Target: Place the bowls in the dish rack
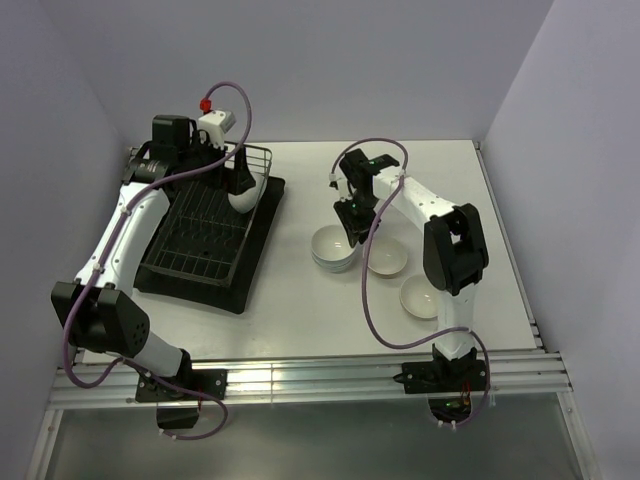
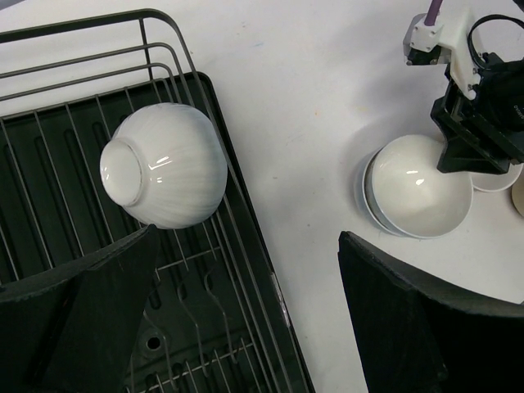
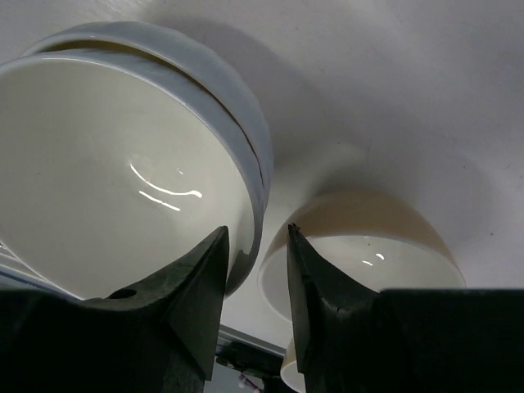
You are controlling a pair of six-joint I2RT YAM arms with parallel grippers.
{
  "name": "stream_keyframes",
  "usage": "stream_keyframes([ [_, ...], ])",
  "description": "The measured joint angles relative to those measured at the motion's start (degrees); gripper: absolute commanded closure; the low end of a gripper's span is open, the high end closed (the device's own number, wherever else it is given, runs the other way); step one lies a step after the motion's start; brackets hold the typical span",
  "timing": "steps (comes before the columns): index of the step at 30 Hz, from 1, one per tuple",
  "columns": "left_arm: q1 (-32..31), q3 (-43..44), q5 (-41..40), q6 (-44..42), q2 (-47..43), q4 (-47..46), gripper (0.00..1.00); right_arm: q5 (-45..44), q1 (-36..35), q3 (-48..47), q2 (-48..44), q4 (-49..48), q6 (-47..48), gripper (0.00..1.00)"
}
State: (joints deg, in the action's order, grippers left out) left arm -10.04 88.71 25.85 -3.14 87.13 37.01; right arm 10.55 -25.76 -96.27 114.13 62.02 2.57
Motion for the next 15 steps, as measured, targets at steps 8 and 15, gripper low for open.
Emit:
stream_keyframes([
  [8, 0.0, -0.4, 0.0, 0.0, 0.0, -0.3, 0.04, 1.2, 0.0, -0.2, 0.5, -0.4, -0.7, 0.84],
  [15, 0.0, -0.4, 0.1, 0.8, 0.0, -0.3, 0.04, 1.5, 0.0, -0.5, 0.6, 0.3, -0.8, 1.00],
])
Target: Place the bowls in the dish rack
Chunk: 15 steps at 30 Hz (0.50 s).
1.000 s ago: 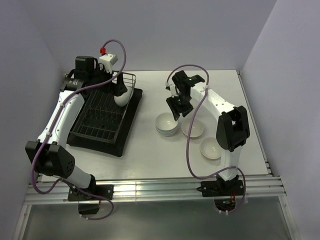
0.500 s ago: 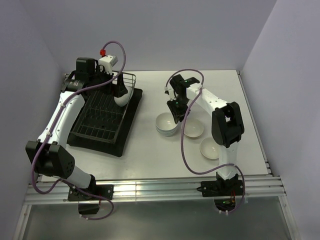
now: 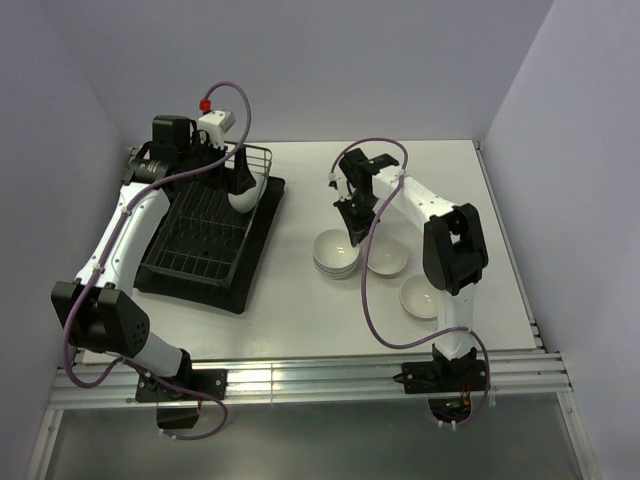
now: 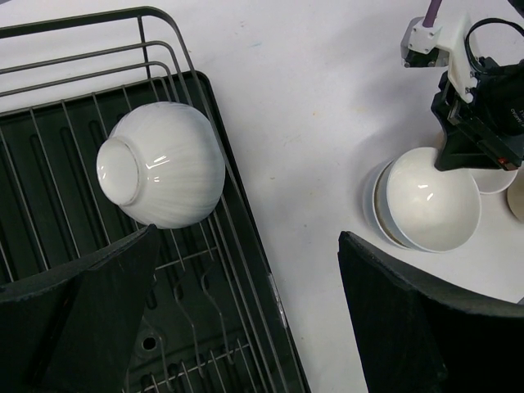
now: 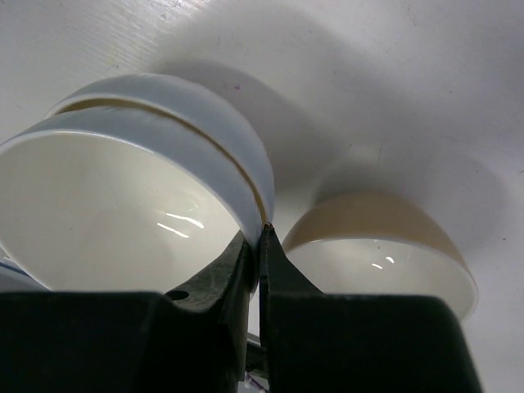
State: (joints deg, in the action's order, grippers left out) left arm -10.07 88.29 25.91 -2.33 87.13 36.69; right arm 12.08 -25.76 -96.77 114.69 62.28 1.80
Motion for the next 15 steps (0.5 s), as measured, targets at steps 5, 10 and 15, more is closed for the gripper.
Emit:
stream_keyframes([
  [5, 0.0, 0.1, 0.8, 0.0, 0.0, 0.4, 0.00, 0.1, 0.0, -0.4, 0.0, 0.1, 0.0, 1.00],
  [10, 0.6, 0.9, 2.9, 0.1, 0.0, 1.7, 0.00, 2.0, 0.1, -2.7, -0.2, 0.0, 0.0, 1.00],
  [15, 3.5, 2.4, 8.6, 1.7, 0.0, 2.2, 0.01, 5.2, 0.7, -6.1, -1.9, -0.6, -0.1, 1.00],
])
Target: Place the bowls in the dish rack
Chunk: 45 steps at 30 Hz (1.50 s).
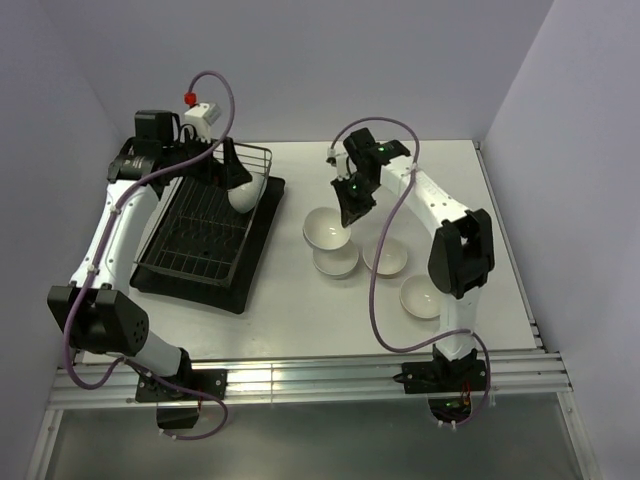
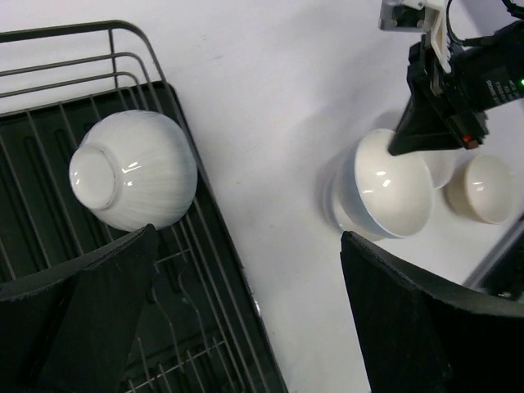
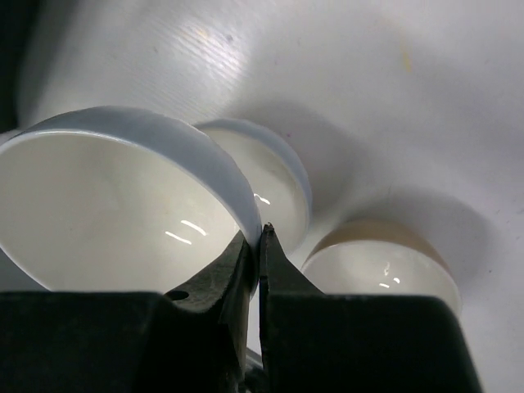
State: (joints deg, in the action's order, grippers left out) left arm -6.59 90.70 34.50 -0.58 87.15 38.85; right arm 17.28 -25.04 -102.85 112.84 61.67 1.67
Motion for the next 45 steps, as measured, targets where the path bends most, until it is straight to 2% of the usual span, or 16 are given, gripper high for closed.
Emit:
stream_keyframes([
  [4, 2.4, 1.0, 6.7, 2.8, 0.0, -0.5, 0.00, 1.6, 1.0, -2.8, -2.9, -2.0, -0.4, 1.00],
  [8, 1.8, -1.8, 11.3, 7.3, -1.6, -4.7, 0.01, 1.8, 1.2, -8.0, -5.3, -3.9, -1.9, 1.00],
  [15, -3.7, -6.3, 13.1, 13.8, -4.5, -10.8, 0.00, 1.8, 1.2, -12.9, -8.1, -9.2, -5.6, 1.00],
  [23, -5.0, -12.1, 14.8, 24.0, -4.6, -19.9, 0.00, -1.9, -1.4, -13.5, -8.1, -9.8, -6.1, 1.00],
  [29, -7.9, -13.3, 13.8, 27.3, -4.4, -22.8, 0.00, -3.0, -4.7, -13.7, -8.1, -9.7, -5.8, 1.00],
  [38, -8.9, -13.8, 14.0, 30.6, -2.2, -24.7, 0.00, 0.7, -5.0, -14.1, -8.1, -10.0, -5.7, 1.00],
  [45, -8.9, -17.3, 16.9, 35.7, -1.9, -28.6, 0.01, 4.7, -5.0, -14.1, -8.1, -10.0, -5.7, 1.00],
])
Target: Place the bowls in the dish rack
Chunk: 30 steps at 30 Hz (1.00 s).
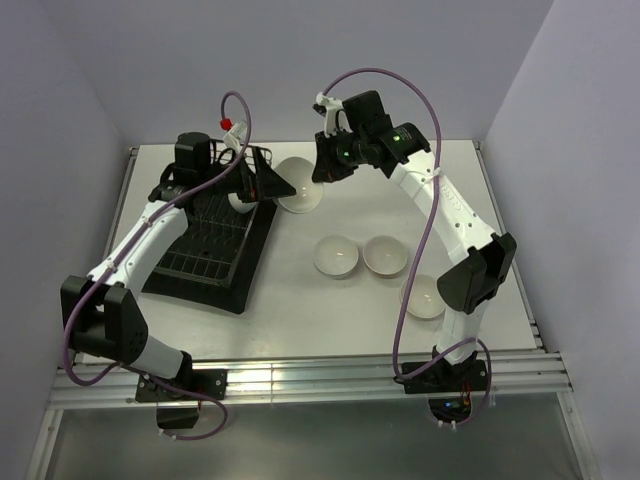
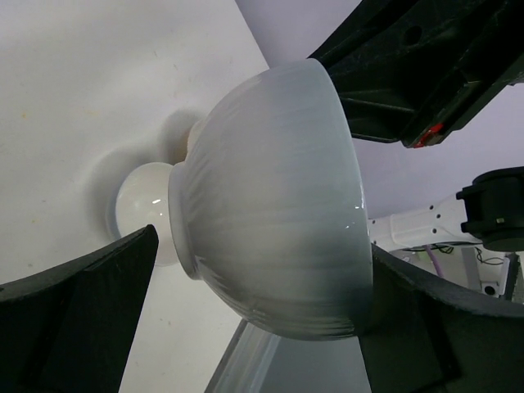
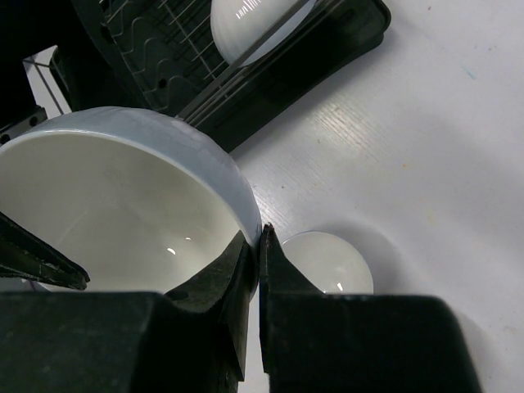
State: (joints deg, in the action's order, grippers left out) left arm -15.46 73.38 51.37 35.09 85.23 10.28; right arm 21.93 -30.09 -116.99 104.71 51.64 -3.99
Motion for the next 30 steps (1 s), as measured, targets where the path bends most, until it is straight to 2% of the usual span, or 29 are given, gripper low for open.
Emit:
stream_keyframes([
  [4, 0.0, -1.0, 2.0, 2.5, 0.0, -2.6, 0.06, 1.0, 0.0, 0.0, 0.0, -0.1, 0.0, 1.00],
  [10, 0.0, -4.2, 4.4, 7.5, -0.3, -8.7, 0.22, 1.6, 0.0, 0.0, 0.0, 0.0, 0.0, 1.00],
  [11, 0.0, -4.3, 4.6, 7.9, -0.4, -9.3, 0.29, 1.6, 0.0, 0.0, 0.0, 0.0, 0.0, 1.00],
  [13, 0.0, -4.5, 4.4, 9.0, -0.6, -9.8, 0.36, 1.6, 0.0, 0.0, 0.0, -0.1, 0.0, 1.00],
  [14, 0.1, -4.7, 4.4, 9.3, -0.7, -10.2, 0.45, 1.6, 0.0, 0.0, 0.0, -0.2, 0.0, 1.00],
  [16, 0.1, -4.9, 4.2, 9.7, -0.9, -10.4, 0.55, 1.7, 0.0, 0.0, 0.0, -0.2, 0.0, 1.00],
  [17, 0.1, -5.1, 4.2, 9.9, -1.0, -10.6, 0.71, 1.8, 0.0, 0.0, 0.0, -0.2, 0.0, 1.00],
  [20, 0.1, -5.5, 4.1, 10.3, -1.1, -11.3, 1.00, 1.7, 0.0, 0.0, 0.0, -0.1, 0.0, 0.86],
  [21, 0.1, -5.6, 4.1, 10.3, -1.1, -11.3, 1.00, 1.8, 0.0, 0.0, 0.0, -0.1, 0.0, 0.71],
  [22, 0.1, -5.6, 4.1, 10.2, -1.1, -11.3, 1.00, 1.8, 0.0, 0.0, 0.0, -0.1, -0.1, 0.61],
  [23, 0.1, -5.6, 3.9, 10.0, -1.2, -11.2, 1.00, 2.2, 0.0, 0.0, 0.0, -0.2, -0.4, 0.47],
  [26, 0.3, -5.6, 3.2, 9.6, -1.2, -10.7, 1.00, 3.0, 0.0, -0.3, 0.0, -0.6, -0.9, 0.31],
  [30, 2.1, -5.5, 2.1, 8.6, -1.4, -8.6, 1.00, 3.3, 0.1, -0.5, 0.0, -0.9, -1.1, 0.19],
])
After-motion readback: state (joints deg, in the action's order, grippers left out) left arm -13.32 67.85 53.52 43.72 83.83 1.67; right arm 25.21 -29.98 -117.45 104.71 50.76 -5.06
